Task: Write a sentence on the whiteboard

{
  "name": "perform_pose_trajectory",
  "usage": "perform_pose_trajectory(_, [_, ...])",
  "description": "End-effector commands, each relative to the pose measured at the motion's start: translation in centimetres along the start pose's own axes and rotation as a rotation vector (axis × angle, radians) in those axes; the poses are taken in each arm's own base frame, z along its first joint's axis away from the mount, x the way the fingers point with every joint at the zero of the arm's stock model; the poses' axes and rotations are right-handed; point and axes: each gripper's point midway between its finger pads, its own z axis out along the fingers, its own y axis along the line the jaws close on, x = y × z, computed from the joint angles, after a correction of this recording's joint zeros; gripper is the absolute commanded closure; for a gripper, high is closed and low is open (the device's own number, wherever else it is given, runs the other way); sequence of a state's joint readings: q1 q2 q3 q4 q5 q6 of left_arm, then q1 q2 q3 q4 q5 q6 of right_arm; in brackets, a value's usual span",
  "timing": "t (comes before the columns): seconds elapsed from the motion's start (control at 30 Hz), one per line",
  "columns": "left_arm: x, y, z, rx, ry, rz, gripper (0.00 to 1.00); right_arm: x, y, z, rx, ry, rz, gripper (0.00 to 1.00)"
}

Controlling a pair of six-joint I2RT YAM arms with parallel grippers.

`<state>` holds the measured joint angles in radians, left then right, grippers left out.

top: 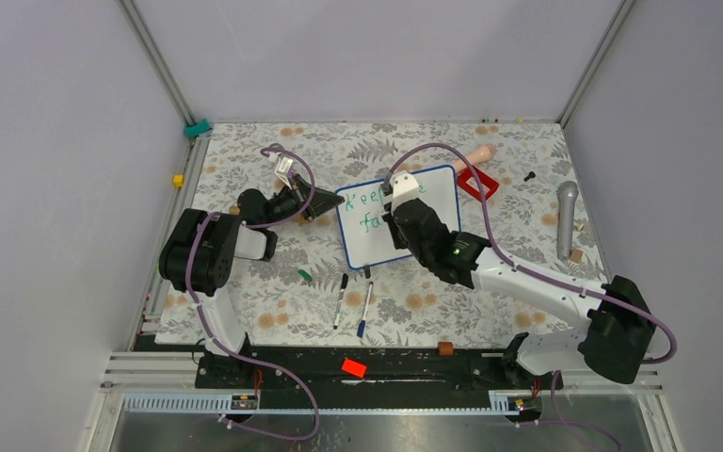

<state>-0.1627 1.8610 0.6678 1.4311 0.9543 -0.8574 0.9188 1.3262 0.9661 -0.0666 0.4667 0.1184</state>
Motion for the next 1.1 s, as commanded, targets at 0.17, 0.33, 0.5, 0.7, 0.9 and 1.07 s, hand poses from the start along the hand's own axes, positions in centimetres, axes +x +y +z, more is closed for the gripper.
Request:
perform_pose_trajectory(0.17, [-0.3, -1.0, 0.3, 0.059, 0.011, 0.096, 1.00, 1.3, 0.2, 0.7, -0.006, 0.036, 0.007, 1.00])
perform_pose_trajectory(0.33, [-0.2, -1.0, 0.3, 0.059, 0.012, 0.094, 1.00, 1.5, 0.4, 1.1, -0.008, 0.045, 0.001, 1.00])
perform_pose_trajectory(0.5, [-0.2, -1.0, 0.3, 0.059, 0.014, 0.092, 1.00, 1.6, 0.5, 1.4, -0.005, 0.053, -0.007, 1.00])
perform_pose_trajectory(0.7, [-0.2, -1.1, 0.3, 0.061, 0.014, 0.094, 1.00, 1.3, 0.3, 1.6, 0.012, 0.048, -0.015, 1.00])
perform_pose_trajectory(0.9, [-0.3, -1.0, 0.3, 0.060, 0.012, 0.095, 1.00, 1.2, 0.2, 1.7, 0.018, 0.052, -0.023, 1.00])
perform_pose_trajectory(1.07, [-0.3, -1.0, 0.3, 0.060, 0.012, 0.094, 1.00, 1.7, 0.3, 1.6, 0.013, 0.068, -0.027, 1.00])
